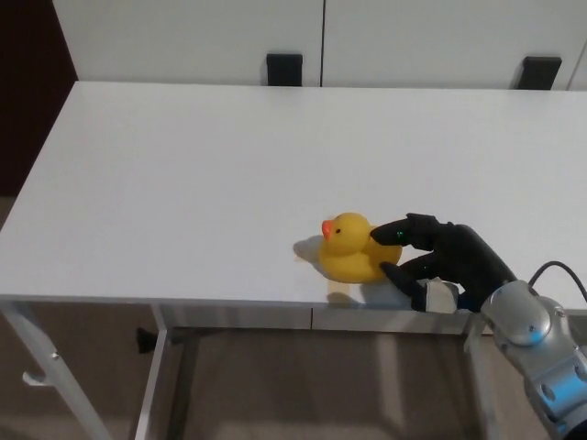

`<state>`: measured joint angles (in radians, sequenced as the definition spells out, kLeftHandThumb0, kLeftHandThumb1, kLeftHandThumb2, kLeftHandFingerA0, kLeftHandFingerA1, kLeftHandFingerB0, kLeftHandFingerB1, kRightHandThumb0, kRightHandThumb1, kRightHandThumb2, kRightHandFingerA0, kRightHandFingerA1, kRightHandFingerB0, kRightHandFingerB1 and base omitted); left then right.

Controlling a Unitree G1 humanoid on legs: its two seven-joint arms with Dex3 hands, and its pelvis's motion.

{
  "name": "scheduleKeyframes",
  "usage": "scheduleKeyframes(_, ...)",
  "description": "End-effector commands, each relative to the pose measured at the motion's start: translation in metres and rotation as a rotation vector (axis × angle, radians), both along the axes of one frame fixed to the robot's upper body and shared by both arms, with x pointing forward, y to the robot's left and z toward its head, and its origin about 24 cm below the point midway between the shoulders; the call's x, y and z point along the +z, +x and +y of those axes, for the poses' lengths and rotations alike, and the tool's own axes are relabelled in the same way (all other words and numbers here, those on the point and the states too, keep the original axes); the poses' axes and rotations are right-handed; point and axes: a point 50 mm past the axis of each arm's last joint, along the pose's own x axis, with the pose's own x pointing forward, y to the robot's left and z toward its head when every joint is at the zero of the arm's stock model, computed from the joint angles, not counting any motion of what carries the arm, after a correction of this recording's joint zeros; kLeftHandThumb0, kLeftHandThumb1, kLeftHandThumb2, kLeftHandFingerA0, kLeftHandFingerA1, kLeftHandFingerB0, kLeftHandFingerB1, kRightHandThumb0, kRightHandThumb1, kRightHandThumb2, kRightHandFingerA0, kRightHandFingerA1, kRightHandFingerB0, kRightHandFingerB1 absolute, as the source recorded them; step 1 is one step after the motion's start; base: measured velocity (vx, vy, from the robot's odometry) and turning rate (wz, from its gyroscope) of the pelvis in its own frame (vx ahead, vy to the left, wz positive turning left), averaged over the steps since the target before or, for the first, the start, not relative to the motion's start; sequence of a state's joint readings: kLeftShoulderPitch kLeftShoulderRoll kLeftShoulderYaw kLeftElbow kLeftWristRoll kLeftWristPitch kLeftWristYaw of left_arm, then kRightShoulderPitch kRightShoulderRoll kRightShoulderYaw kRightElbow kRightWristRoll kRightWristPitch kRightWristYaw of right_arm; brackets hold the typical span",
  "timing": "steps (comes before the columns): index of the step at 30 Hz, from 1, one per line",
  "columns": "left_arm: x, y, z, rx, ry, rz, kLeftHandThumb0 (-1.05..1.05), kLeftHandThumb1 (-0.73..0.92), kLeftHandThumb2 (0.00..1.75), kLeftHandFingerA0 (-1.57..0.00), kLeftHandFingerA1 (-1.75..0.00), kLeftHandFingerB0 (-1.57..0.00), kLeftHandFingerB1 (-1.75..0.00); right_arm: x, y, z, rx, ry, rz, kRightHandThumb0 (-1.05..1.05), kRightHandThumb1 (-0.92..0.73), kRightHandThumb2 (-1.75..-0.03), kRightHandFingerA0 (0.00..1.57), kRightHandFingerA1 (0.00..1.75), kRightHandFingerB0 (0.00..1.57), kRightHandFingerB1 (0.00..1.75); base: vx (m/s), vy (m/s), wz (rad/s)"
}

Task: The robot uses its right hand to push the yellow duck toy to the center of the white desk.

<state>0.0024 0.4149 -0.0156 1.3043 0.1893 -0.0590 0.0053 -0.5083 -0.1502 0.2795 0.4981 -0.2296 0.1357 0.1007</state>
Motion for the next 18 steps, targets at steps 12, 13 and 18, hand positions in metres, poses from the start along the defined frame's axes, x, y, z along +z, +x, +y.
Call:
scheduleKeyframes(12, 0.001, -0.006, 0.004, 0.002, 0.005, 0.012, -0.17, 0.67, 0.66, -0.87, -0.72, -0.81, -0.58, -0.006, -0.003, 0.001, -0.007, -0.006, 0.032, -0.72, -0.85, -0.65, 0.45, 0.65, 0.42, 0.49, 0.0, 0.0, 0.0)
scheduleKeyframes(13, 0.001, -0.007, 0.004, 0.004, 0.003, 0.01, -0.16, 0.67, 0.66, -0.87, -0.72, -0.79, -0.58, -0.004, -0.003, 0.001, -0.005, 0.008, 0.019, -0.74, -0.67, -0.86, 0.46, 0.69, 0.37, 0.56, 0.0, 0.0, 0.0)
scheduleKeyframes(18, 0.0, -0.008, 0.002, 0.017, -0.001, 0.003, -0.17, 0.67, 0.67, -0.88, -0.76, -0.83, -0.6, 0.012, -0.006, -0.002, 0.009, 0.086, -0.075, -0.66, -0.81, -0.63, 0.53, 0.71, 0.4, 0.5, 0.0, 0.0, 0.0)
